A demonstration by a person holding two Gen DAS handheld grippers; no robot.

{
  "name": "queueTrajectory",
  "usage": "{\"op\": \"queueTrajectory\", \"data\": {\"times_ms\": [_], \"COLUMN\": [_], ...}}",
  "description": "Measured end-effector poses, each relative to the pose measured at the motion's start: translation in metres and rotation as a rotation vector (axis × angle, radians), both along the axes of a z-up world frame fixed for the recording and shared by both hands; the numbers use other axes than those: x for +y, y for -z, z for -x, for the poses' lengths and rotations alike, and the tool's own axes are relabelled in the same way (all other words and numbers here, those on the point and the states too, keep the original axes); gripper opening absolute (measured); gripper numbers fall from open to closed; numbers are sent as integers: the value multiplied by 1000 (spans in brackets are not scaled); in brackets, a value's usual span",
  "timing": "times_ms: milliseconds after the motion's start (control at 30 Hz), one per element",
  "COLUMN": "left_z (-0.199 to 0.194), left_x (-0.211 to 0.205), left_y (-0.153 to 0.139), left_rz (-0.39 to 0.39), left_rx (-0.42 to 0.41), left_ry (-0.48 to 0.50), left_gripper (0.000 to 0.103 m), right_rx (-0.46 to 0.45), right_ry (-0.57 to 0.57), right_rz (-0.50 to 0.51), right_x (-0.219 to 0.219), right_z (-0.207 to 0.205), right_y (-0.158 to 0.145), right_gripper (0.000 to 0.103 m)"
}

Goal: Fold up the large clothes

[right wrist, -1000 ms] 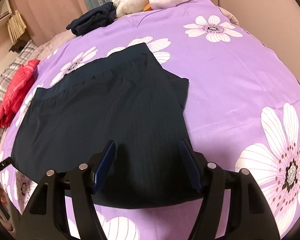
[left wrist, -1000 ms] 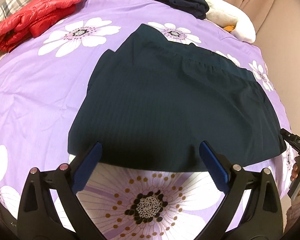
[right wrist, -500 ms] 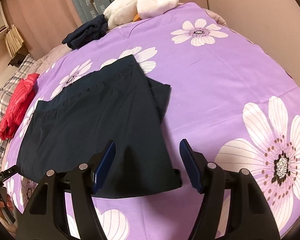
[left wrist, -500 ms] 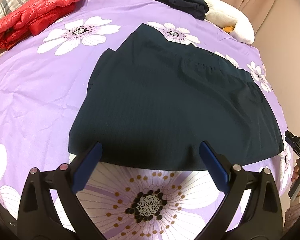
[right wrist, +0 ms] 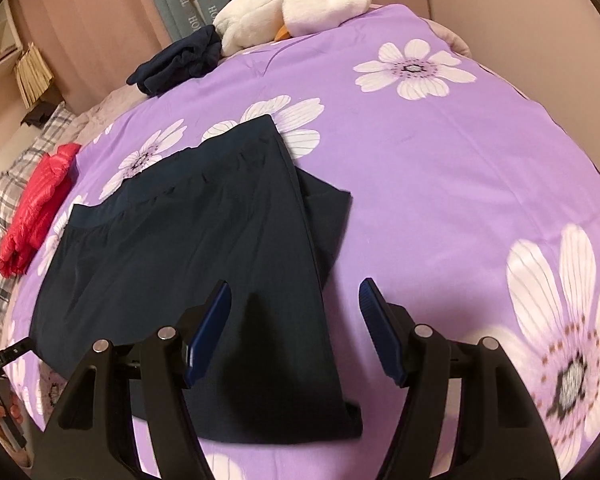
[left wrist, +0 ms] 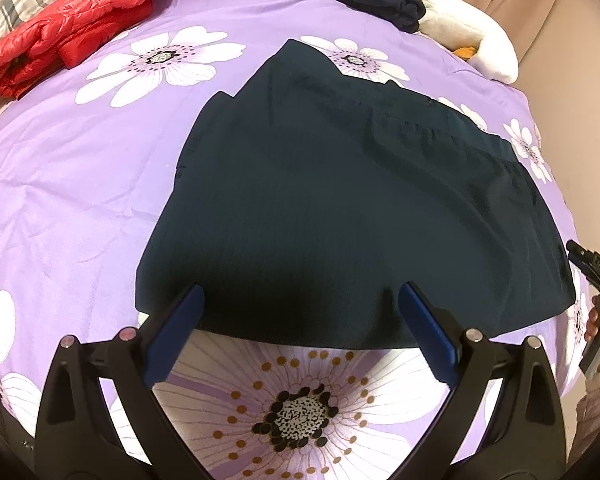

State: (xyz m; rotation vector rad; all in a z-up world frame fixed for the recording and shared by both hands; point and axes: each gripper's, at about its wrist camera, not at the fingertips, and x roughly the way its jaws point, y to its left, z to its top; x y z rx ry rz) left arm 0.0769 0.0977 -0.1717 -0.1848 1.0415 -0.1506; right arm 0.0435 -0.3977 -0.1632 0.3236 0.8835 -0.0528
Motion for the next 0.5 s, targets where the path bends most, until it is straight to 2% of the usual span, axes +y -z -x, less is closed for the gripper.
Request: {"op": "queueTrajectory", "data": {"times_ms": [100,133,167,233,300,333,500], "left_z": [-3,-5,-7,-13,-18,-20,-27], "left_x": [0,0,0,-1,-3,-4,-5], "left_y": [0,1,2,5,7,9,11], "left_rz": [-19,-21,-21,-32,-46,-50,-41], "left_rx": [-5,-5,-3,-1,-2,-2,-11], "left_ry": [-13,-19,-22,-27,-30,-31,-38], "left_gripper": [99,99,99,99,99,99,99], "right_rx": [6,11,20,50,65,67,22], "right_ry": [-23,-38,-49,-82,-108,-116,-127], "right_rz": [19,23,28,66,125,160,225], "right_x": [1,2,4,10,18,22,25], "right_z": [-18,-24,-28,-36,-38,-38,-25], "right_y": [3,4,5,9,12,12,4], "right_gripper": [64,54,50,35,16,3,2]}}
